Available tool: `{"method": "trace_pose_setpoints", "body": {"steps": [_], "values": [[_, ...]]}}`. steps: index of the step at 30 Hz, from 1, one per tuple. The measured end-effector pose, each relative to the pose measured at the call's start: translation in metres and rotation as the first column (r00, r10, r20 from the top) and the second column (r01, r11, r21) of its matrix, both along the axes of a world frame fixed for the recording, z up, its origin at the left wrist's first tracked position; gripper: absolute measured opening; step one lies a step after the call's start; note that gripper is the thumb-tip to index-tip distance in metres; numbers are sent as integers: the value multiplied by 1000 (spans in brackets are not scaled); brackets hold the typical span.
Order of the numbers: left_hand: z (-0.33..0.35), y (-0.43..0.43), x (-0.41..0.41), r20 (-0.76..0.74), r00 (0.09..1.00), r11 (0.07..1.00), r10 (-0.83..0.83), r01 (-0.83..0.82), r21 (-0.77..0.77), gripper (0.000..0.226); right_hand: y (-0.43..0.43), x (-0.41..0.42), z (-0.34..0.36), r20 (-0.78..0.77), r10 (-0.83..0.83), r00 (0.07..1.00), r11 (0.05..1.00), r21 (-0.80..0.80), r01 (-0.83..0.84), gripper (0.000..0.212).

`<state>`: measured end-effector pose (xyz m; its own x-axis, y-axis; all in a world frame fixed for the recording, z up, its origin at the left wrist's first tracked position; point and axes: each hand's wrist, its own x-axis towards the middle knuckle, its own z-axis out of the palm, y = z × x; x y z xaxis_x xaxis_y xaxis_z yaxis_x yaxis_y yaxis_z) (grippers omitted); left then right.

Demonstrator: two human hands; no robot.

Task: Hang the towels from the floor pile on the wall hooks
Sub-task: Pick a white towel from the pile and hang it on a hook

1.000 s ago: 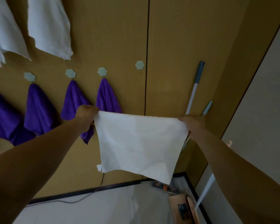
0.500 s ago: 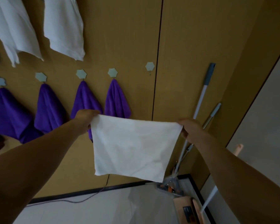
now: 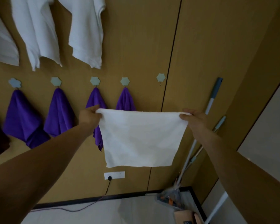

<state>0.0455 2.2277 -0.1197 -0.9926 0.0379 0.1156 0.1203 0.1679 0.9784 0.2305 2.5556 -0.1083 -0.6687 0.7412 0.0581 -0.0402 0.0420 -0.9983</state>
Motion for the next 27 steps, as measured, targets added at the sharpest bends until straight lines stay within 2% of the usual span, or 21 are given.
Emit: {"method": "trace_pose_setpoints", "body": {"steps": [4, 8, 10, 12, 14, 15, 18, 22, 23, 25, 27], "values": [[7, -10, -2, -65, 993, 992, 98, -102, -76, 32, 0, -11, 2, 88, -86, 992, 958, 280, 58, 24], [18, -18, 2, -173, 975, 967, 137, -169, -189, 25, -4, -22, 5, 112, -173, 979, 886, 451, 105, 16], [23, -24, 1, -247, 959, 948, 139, -201, -247, 19, -5, -26, 9, 144, -226, 963, 837, 534, 117, 18], [26, -28, -2, -310, 943, 926, 122, -220, -305, 12, -10, -28, 13, 159, -296, 942, 755, 642, 129, 23], [29, -29, -5, -352, 929, 926, 116, -229, -301, 9, -18, -33, 17, 109, -354, 929, 642, 750, 157, 21], [31, -29, -6, -378, 918, 931, 120, -236, -277, 13, -24, -36, 20, 80, -354, 932, 633, 754, 175, 18], [35, -28, -9, -392, 911, 963, 128, -209, -172, 13, -46, -45, 29, 31, -295, 955, 769, 600, 218, 8], [42, -35, -20, -344, 930, 985, 130, -162, -65, 22, -65, -55, 38, -67, -248, 966, 882, 396, 254, 9], [45, -36, -23, -325, 937, 989, 126, -145, -37, 23, -70, -58, 39, -83, -211, 974, 902, 368, 227, 12], [51, -36, -31, -269, 959, 996, 88, -85, 25, 21, -79, -60, 42, -76, -43, 996, 934, 350, 67, 15], [59, -36, -36, -227, 974, 995, 1, 23, 102, 20, -86, -62, 47, 35, 128, 991, 912, 389, -132, 32]]}}
